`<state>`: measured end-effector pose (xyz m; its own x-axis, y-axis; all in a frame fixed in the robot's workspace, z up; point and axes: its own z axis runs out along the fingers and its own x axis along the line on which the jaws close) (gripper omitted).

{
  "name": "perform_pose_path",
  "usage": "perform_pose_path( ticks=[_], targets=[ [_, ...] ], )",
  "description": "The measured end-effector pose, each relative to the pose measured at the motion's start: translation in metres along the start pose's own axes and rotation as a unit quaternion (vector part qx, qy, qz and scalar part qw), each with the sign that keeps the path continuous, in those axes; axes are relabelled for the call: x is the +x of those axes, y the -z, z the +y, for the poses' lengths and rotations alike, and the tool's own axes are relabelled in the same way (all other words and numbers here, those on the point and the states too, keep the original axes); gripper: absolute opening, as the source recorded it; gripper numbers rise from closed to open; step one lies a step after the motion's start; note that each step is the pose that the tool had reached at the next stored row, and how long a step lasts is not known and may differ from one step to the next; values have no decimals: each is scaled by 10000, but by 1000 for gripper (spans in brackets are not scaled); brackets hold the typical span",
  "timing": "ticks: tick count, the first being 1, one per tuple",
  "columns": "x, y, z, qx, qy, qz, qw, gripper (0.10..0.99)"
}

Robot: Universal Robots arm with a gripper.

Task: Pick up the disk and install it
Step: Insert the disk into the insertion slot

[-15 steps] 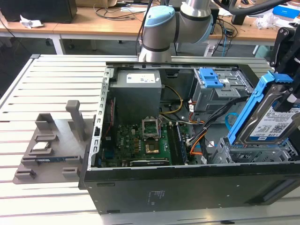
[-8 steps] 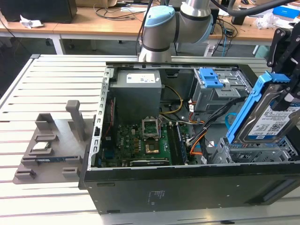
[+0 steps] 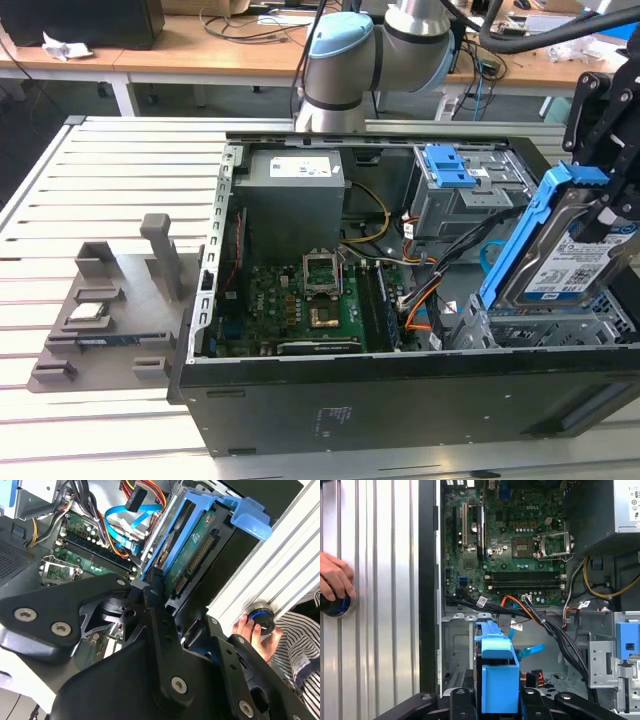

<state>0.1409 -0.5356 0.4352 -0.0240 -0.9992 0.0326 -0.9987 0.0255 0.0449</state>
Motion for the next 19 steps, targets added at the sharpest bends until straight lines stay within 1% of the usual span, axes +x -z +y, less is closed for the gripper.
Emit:
perform_pose_path(
  ticks=[2, 9, 14, 19],
  targets=[
    [-1, -50, 7, 0, 0, -1, 10000, 361],
    [-4, -148, 4, 0, -1, -1, 10000, 361],
    [-5, -197, 1, 0, -1, 0, 10000, 361],
    [-8, -278, -3, 0, 0, 0, 10000, 361]
  ],
)
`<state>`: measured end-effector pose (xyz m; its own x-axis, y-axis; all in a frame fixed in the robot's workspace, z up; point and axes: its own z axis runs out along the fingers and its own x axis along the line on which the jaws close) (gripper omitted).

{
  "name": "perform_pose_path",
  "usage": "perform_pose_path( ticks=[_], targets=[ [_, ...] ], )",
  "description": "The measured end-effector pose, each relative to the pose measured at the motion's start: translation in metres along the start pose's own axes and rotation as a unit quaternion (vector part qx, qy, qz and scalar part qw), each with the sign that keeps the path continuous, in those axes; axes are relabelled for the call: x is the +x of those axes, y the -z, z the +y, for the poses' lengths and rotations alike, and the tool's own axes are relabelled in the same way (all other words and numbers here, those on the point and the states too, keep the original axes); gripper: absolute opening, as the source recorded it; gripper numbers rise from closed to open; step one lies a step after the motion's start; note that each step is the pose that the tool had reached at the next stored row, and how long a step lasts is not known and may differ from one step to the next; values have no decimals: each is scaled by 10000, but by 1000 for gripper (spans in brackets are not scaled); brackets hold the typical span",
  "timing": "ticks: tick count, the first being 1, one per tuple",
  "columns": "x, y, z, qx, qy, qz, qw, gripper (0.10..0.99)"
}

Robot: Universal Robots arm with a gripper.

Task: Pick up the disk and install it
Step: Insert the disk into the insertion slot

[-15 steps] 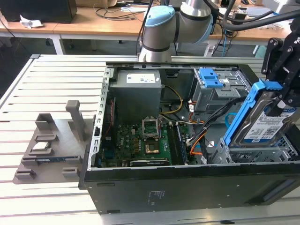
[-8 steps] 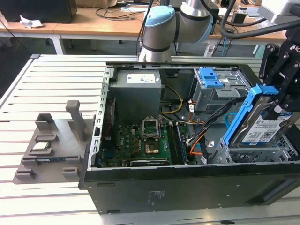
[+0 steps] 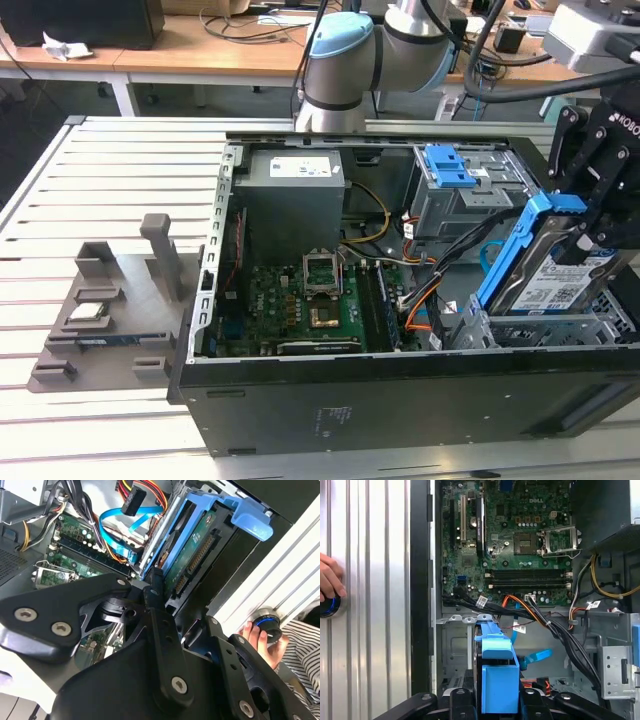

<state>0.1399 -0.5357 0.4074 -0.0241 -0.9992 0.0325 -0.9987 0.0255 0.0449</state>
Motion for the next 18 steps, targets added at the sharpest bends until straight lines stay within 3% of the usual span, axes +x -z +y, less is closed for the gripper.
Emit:
perform_pose_path(
  ticks=[11, 18],
  targets=[
    [-6, -196, -9, 0, 0, 0, 10000, 361],
    [-7, -206, -10, 0, 1, -1, 10000, 373]
  ],
)
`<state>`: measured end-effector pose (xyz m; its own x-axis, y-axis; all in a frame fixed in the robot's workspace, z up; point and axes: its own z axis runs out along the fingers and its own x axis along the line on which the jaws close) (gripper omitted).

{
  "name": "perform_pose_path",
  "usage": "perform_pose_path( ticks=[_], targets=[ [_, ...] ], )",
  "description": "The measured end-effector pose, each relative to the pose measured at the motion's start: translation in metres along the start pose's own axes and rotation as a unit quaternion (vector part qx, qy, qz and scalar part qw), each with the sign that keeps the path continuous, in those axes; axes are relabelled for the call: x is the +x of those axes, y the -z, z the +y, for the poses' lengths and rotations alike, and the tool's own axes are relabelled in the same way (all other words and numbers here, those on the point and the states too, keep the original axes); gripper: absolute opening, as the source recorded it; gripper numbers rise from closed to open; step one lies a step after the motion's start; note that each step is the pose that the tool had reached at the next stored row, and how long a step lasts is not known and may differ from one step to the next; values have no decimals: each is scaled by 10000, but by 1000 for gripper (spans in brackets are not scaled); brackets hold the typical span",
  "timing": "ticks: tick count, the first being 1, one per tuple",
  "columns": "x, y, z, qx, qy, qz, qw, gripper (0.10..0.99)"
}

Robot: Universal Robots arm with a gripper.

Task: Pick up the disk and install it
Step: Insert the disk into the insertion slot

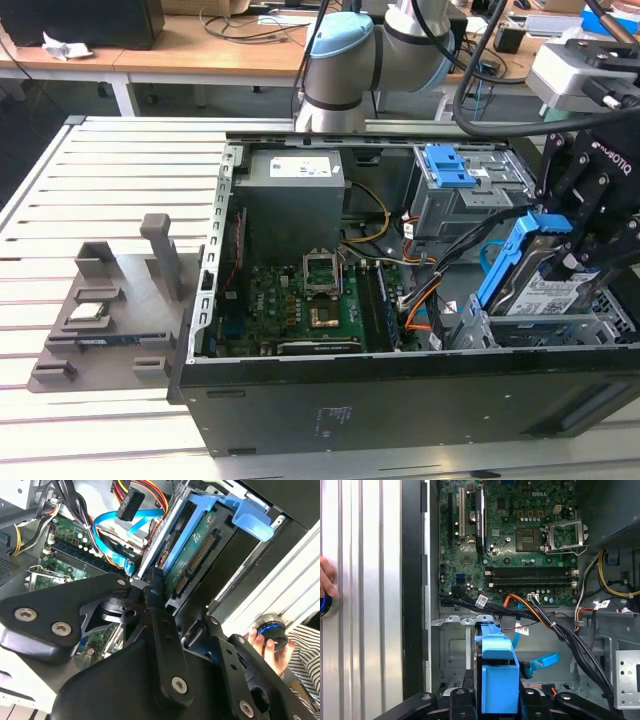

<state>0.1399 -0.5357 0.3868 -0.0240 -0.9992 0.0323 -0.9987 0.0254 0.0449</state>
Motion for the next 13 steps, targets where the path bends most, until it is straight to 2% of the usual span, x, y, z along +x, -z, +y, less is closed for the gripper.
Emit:
perform_pose_path(
  ticks=[1, 2, 7, 11, 12, 13],
  targets=[
    [0, 0, 0, 0, 0, 1, 10000, 373],
    [1, 0, 0, -1, 0, 1, 10000, 435],
    [0, -1, 0, 0, -1, 2, 10000, 424],
    [1, -2, 0, 0, -1, 1, 10000, 173],
    [0, -2, 0, 0, -1, 1, 10000, 173],
    [0, -2, 0, 0, -1, 2, 10000, 114]
  ],
)
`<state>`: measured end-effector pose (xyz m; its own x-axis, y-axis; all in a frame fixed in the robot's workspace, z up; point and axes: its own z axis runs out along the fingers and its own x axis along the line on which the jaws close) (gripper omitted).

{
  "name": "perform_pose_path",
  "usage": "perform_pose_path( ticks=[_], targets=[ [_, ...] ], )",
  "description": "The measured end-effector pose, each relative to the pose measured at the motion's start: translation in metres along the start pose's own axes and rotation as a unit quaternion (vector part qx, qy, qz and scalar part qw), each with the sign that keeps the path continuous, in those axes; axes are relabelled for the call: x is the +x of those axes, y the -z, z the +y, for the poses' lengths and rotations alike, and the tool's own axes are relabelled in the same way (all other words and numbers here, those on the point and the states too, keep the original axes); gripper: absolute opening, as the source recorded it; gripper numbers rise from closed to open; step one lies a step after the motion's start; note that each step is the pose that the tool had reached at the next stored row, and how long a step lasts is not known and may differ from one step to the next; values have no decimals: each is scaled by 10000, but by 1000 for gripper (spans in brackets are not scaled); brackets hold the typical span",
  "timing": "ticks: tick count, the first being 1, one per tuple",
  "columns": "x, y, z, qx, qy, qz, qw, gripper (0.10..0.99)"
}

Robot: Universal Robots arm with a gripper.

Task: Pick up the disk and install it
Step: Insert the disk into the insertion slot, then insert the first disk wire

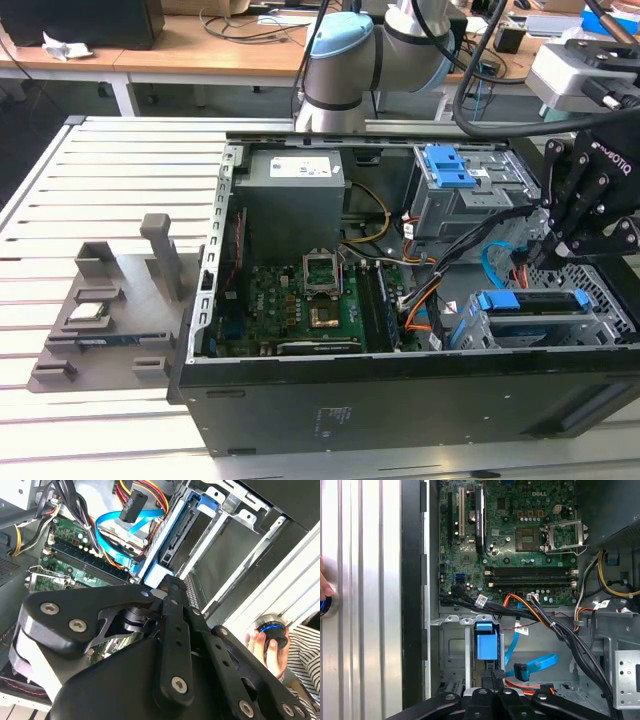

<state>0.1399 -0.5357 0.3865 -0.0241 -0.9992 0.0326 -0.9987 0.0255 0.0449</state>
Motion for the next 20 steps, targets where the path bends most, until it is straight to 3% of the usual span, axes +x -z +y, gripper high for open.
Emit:
perform_pose_path(
  ticks=[10, 15, 16, 20],
  targets=[
    [-18, -3, -25, 0, 0, -2, 10000, 106],
    [-139, 3, -90, 0, 0, 4, 10000, 106],
    [-201, 2, -118, 0, -1, 7, 10000, 106],
    [-304, -68, -158, 0, -2, 37, 10000, 106]
  ],
)
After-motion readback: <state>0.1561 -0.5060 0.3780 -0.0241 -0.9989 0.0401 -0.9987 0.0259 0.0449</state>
